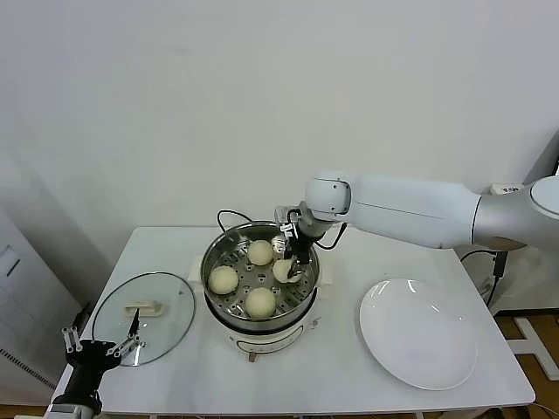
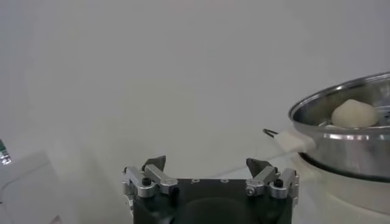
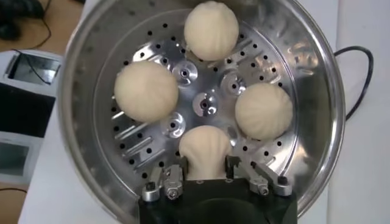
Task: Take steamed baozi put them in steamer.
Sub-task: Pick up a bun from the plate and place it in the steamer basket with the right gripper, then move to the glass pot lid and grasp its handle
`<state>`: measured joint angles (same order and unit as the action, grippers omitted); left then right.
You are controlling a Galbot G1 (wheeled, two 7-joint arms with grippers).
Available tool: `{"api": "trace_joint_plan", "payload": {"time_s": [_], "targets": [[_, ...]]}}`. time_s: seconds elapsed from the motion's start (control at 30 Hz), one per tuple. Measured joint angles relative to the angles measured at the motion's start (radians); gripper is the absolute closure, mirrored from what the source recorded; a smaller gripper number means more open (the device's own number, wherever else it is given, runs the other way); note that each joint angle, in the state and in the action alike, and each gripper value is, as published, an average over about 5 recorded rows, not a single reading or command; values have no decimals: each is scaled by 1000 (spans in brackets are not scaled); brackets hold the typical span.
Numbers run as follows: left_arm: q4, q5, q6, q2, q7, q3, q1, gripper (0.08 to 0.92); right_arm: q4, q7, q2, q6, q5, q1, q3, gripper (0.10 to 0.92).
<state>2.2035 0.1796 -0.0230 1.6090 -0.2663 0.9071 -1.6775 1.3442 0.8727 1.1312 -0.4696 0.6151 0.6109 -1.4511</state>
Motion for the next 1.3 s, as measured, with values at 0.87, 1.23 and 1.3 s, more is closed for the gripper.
{"api": "trace_joint_plan", "payload": {"time_s": [0.87, 1.23, 1.3], "targets": [[7, 8, -14, 0, 15, -26, 5, 177, -8, -397, -125, 107, 365, -140, 333, 203], [7, 25, -20, 0, 33, -59, 18, 177, 51, -862, -275, 361, 432, -604, 848, 203], [8, 29, -21, 0, 38, -67, 21, 177, 82, -905, -302, 396, 414, -719, 955, 203]]}}
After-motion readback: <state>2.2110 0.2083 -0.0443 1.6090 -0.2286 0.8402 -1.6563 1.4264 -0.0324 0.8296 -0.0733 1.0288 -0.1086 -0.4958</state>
